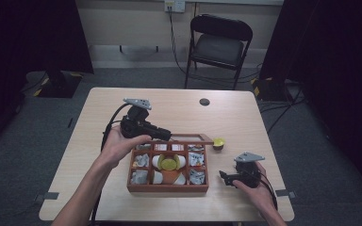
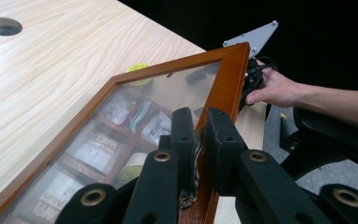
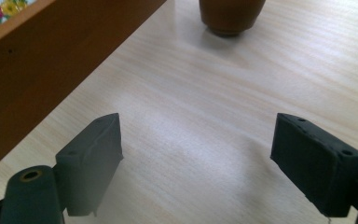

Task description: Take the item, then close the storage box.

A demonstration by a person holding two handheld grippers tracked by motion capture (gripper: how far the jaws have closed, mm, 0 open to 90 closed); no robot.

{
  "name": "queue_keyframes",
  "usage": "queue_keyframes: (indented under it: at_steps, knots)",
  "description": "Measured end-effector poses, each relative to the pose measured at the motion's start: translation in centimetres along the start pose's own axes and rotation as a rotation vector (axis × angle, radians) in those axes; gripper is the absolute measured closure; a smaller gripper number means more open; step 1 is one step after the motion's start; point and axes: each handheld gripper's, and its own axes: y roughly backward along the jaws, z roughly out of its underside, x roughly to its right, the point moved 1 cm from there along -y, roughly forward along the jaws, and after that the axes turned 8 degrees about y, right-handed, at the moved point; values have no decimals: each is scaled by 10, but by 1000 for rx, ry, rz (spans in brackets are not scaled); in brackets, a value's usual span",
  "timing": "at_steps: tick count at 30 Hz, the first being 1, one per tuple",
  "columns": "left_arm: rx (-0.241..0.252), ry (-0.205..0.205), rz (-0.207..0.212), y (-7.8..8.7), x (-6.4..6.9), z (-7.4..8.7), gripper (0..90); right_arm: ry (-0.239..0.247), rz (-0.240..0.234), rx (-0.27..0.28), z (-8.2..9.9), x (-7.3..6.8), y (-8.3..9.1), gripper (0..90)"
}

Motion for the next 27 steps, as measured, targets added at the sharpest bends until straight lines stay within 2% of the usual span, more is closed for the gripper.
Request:
queue_keyframes:
  at_steps: [1, 7, 16, 24, 27]
  knots:
    - [-2, 1, -4, 0, 1, 1, 818, 0, 2, -12, 2, -1, -3, 145]
    - [-17, -1, -9, -2, 3, 3, 817, -10, 11, 34, 9, -2, -5, 135]
    - [-18, -5, -11, -3, 5, 8, 817, -13, 11, 32, 9, -2, -4, 135]
    - [-34, -24, -10, -5, 6, 9, 818, -12, 10, 33, 9, -2, -4, 135]
    - [-24, -26, -10, -5, 6, 9, 818, -11, 10, 34, 9, -2, -5, 135]
